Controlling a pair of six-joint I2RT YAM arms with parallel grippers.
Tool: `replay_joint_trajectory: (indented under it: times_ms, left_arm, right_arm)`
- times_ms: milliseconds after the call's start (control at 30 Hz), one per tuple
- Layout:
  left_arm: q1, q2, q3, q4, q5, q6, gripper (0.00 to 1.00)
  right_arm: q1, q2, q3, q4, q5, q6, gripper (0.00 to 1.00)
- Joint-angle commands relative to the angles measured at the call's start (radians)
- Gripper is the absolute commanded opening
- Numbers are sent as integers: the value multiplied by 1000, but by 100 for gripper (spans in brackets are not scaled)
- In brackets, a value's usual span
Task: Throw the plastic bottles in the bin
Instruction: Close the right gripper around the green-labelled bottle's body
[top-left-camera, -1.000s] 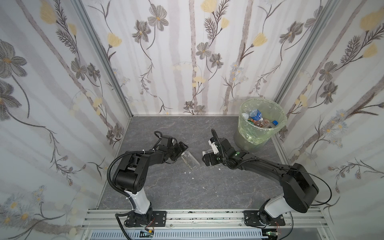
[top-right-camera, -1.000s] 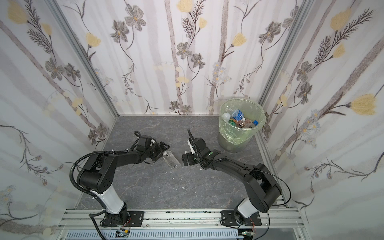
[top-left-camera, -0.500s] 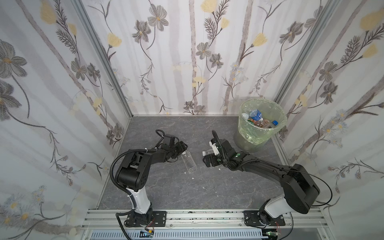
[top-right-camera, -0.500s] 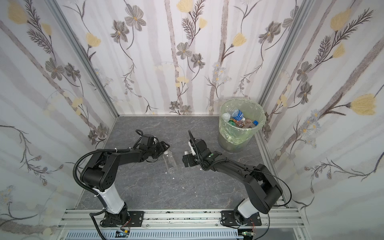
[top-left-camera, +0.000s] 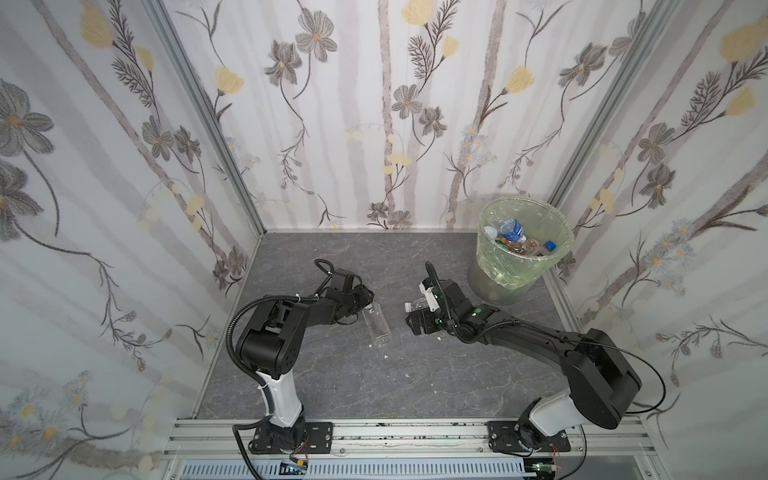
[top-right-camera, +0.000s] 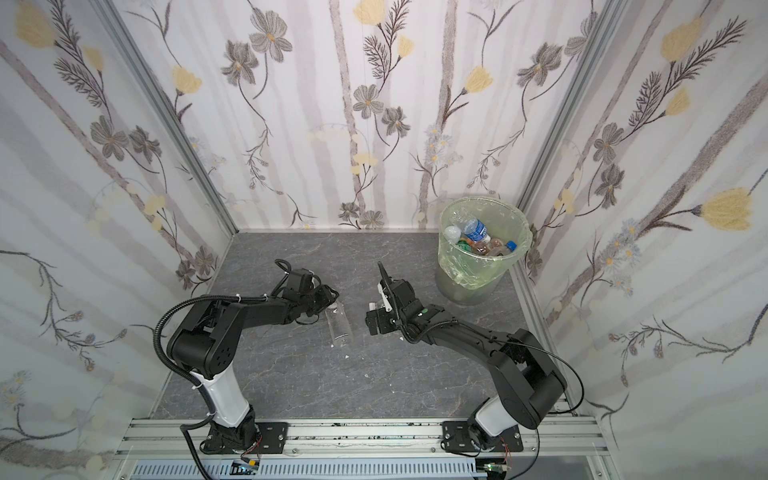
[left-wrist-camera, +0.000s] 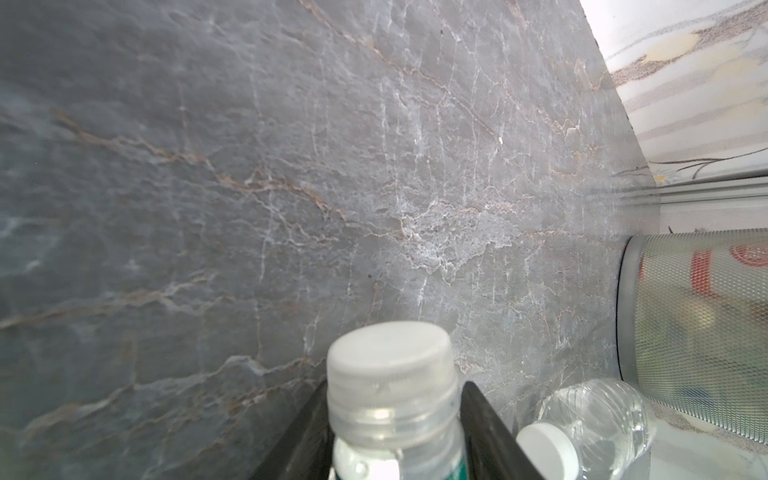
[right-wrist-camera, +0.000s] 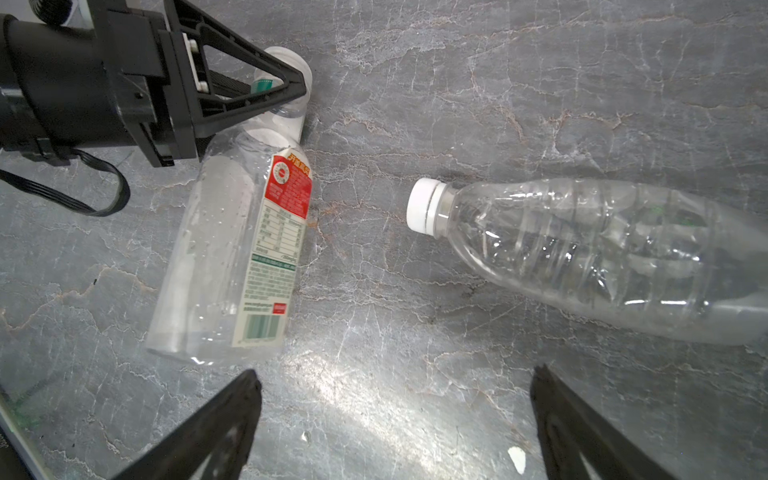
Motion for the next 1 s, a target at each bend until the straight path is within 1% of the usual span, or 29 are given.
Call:
replay_joint_trajectory:
  times_ms: [0, 133, 300, 400, 567, 633, 800, 967]
  left_arm:
    - [-5, 13, -13, -178, -23, 7, 43]
    - [-5, 5, -13, -180, -20, 7, 37]
    - [-4, -16, 6, -178, -6, -5, 35]
    - [-3, -34, 34, -177, 7, -27, 34]
    - [-6, -54, 106, -178, 33, -60, 34]
    - [-6, -65, 135, -178, 24, -73, 34]
    - [-13, -83, 190, -177, -8, -98, 34]
    - [-24, -96, 235, -178, -30, -114, 34]
  right_arm:
    - [1, 0, 0, 41, 19, 12, 100]
    - [1, -2, 4, 38, 21, 11, 100]
    - [6, -18, 7, 41, 18, 9, 100]
    - [28, -33, 14, 52, 29, 11, 100]
    - [94, -31, 53, 74, 75, 8, 100]
    - [137, -18, 80, 81, 95, 10, 100]
    - [195, 28, 151, 99, 151, 41, 100]
    - [225, 90, 253, 57, 239, 56, 100]
